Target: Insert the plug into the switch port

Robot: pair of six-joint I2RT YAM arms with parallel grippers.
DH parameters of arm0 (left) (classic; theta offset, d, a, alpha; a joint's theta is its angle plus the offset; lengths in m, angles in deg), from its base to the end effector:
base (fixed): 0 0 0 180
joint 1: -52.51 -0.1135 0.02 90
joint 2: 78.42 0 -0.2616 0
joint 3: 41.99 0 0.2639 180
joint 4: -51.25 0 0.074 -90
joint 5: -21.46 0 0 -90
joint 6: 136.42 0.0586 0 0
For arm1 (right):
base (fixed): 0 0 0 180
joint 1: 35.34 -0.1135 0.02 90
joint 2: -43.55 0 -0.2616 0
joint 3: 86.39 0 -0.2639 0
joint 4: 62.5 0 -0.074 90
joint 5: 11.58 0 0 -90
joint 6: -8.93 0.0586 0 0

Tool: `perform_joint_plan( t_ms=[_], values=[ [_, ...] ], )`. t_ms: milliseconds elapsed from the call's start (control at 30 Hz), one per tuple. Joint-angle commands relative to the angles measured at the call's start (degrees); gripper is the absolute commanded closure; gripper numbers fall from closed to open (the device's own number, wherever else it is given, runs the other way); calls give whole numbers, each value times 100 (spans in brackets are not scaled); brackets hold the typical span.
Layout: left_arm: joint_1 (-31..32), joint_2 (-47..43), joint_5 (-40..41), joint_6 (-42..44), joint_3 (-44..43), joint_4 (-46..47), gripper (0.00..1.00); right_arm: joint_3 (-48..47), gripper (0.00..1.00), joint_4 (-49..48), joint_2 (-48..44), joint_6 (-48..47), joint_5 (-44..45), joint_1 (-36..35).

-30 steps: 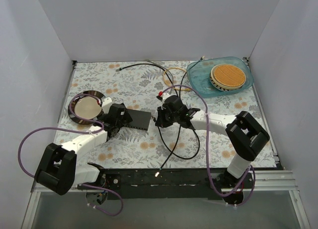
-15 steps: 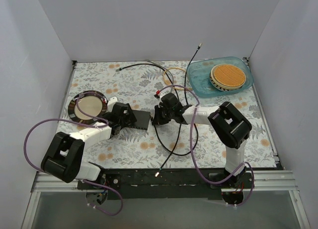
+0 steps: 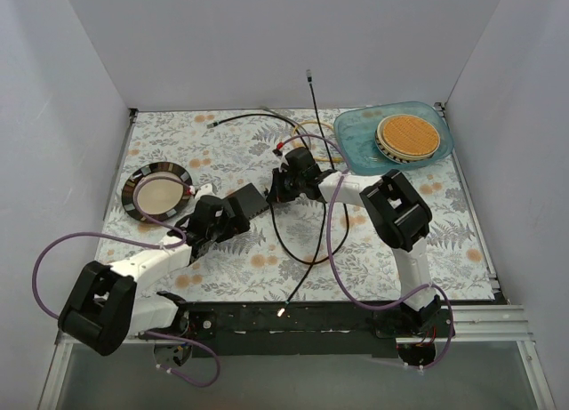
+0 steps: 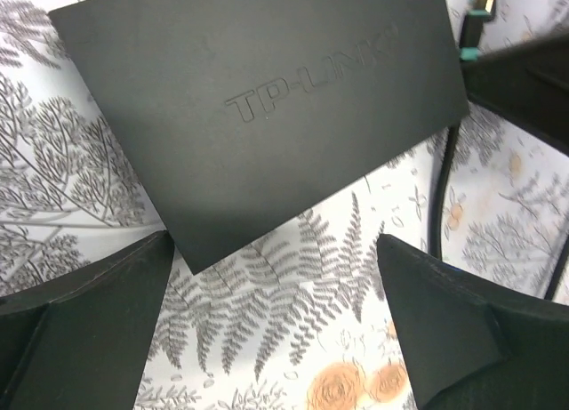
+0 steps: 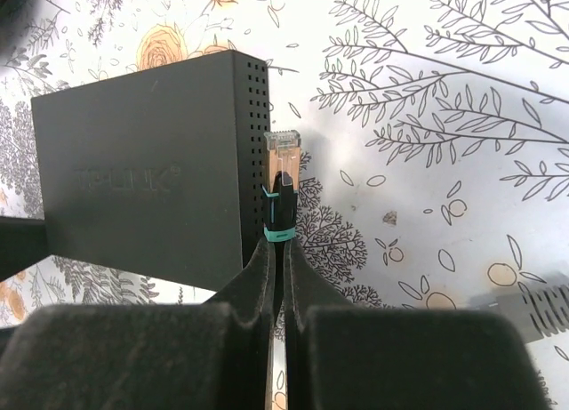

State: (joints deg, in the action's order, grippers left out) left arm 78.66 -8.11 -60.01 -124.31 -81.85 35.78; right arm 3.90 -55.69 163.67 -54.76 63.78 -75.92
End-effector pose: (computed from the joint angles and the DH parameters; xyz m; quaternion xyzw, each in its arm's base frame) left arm 0.2293 -0.1029 0.1313 -0.4284 0.8195 -0.2525 0.2846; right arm 0.3572 0.3254 0.1271 -0.1665 0.8746 0.3382 0.3050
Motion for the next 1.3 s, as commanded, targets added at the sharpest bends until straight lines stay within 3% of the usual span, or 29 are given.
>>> perform_joint_plan(
  t_ms=[0,367,567,700,900,1067,1267],
  values=[
    [118,-517,-563,-148,141,180,2,-42,99,-158,-155,-73,-365,-65],
    [118,-1141,534,-26,-421,-743,2,310,99,841,-1200,-846,733,6],
    [66,-694,1220,177,-957,-699,2,977,99,1011,-2017,-1118,726,-11],
    [-13,-71,1238,291,-1414,-462,2,1539,99,931,-2535,-1303,497,-152],
    [-399,756,994,450,-1854,-110,2,1769,99,1256,-2844,-1444,1005,-626],
    [-1040,1511,352,345,-1925,30,2,1506,99,1695,-2678,-1348,1884,-1223],
    [-1139,1671,8,406,-1723,198,2,724,99,2592,-1914,-1224,3000,-1882]
  ],
)
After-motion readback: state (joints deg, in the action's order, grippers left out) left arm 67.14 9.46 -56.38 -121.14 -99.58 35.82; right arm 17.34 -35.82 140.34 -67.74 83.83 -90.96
